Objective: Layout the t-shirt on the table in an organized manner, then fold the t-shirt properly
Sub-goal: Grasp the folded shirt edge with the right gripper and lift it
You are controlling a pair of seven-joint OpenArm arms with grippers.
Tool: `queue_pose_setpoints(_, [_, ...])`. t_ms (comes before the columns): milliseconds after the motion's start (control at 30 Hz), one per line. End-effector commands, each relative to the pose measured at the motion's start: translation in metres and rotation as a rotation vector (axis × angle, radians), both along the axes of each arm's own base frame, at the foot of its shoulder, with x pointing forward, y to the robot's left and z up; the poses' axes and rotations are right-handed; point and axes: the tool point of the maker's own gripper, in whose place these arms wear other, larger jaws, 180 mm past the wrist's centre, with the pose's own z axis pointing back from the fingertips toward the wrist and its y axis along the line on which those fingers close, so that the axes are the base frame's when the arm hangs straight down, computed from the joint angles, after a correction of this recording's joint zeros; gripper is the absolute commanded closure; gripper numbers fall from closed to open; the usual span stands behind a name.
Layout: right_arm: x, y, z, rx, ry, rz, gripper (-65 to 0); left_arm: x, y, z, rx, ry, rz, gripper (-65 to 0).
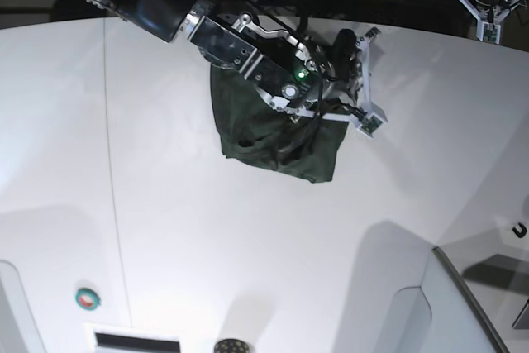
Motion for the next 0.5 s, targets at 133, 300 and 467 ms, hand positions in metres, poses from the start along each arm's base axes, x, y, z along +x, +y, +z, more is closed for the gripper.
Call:
queue_pose_setpoints(133, [0.050,-0.023,0.059,0.141,-0.083,-0.196,-5.0,0.001,0.008,0.008,0.024,-0.019,-0.003,0.0])
queue_pose_setpoints(300, [0.096,-0.074,0.054,0.131,-0.059,-0.442,-33.0,0.002,0.008,0.008,0.024,-0.021,-0.003,0.0])
queue_pose_setpoints(467, [0.112,-0.097,0.031,0.077,-0.020,-0.520,-32.3,0.004,0.008,0.009,0.025,-0.026,-0.004,0.0])
